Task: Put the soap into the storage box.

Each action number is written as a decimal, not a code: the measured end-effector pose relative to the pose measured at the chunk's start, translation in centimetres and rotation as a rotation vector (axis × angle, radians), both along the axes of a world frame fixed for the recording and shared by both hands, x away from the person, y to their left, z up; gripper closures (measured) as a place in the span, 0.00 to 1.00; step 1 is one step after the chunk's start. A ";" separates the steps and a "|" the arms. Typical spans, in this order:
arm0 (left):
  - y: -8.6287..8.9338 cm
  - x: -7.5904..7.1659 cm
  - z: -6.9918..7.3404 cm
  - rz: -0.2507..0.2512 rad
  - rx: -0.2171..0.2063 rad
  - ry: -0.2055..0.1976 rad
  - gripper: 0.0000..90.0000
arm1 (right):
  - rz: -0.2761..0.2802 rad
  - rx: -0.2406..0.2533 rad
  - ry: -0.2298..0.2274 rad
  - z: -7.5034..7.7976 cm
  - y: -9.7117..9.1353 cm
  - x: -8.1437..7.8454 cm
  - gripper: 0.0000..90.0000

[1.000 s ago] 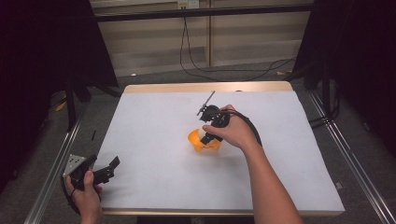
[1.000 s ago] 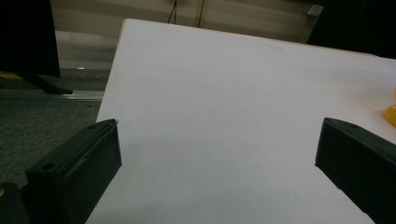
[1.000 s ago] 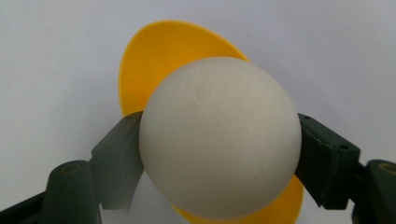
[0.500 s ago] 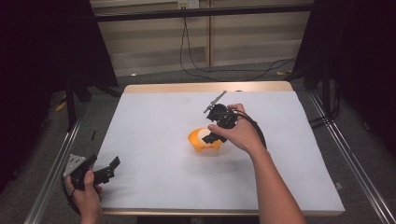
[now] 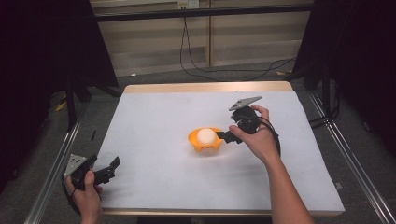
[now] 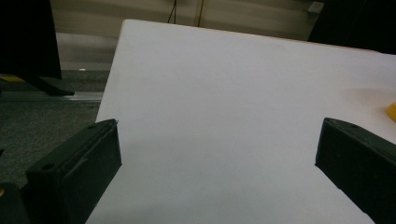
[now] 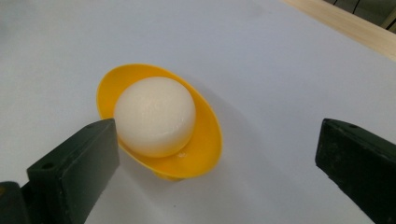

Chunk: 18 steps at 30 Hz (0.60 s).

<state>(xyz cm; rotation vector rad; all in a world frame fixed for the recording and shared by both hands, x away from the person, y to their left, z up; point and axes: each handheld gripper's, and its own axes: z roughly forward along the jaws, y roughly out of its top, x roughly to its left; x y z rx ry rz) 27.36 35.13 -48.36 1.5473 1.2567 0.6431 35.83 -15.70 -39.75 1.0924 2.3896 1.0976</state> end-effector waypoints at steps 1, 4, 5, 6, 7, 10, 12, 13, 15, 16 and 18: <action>0.0 0.0 0.0 0.000 0.000 0.000 0.00 | -0.008 0.002 -0.010 0.0 -0.3 -0.2 0.00; 0.0 0.0 0.0 0.000 0.001 0.000 0.00 | -0.039 0.018 -0.054 -0.4 -1.5 -1.0 0.00; 0.0 0.0 0.0 -0.001 0.003 -0.001 0.00 | -0.039 0.018 -0.054 -0.4 -1.5 -1.0 0.00; 0.0 0.0 0.0 -0.001 0.005 0.000 0.00 | -0.059 0.035 -0.073 -0.7 -2.3 -1.6 0.00; -0.1 0.0 0.0 -0.004 0.003 0.001 0.00 | -0.065 0.044 -0.077 -0.7 -2.6 -1.8 0.00; -0.1 0.0 0.0 -0.003 0.002 0.001 0.00 | -0.087 0.059 -0.085 -1.0 -3.6 -2.3 0.00; -0.1 0.0 0.0 -0.003 0.002 0.001 0.00 | -0.114 0.082 -0.093 -1.3 -4.8 -3.0 0.00; -0.1 0.0 0.0 -0.003 0.004 0.001 0.00 | -0.124 0.088 -0.097 -1.4 -5.4 -3.3 0.00; -0.1 0.0 0.0 -0.003 0.004 0.000 0.00 | -0.141 0.089 -0.103 -1.6 -6.2 -3.8 0.00; -0.1 0.0 0.0 -0.003 0.004 0.000 0.00 | -0.149 0.092 -0.108 -1.7 -6.6 -4.1 0.00; -0.1 0.0 0.0 -0.003 0.005 -0.001 0.00 | -0.167 0.097 -0.114 -2.0 -7.5 -4.6 0.00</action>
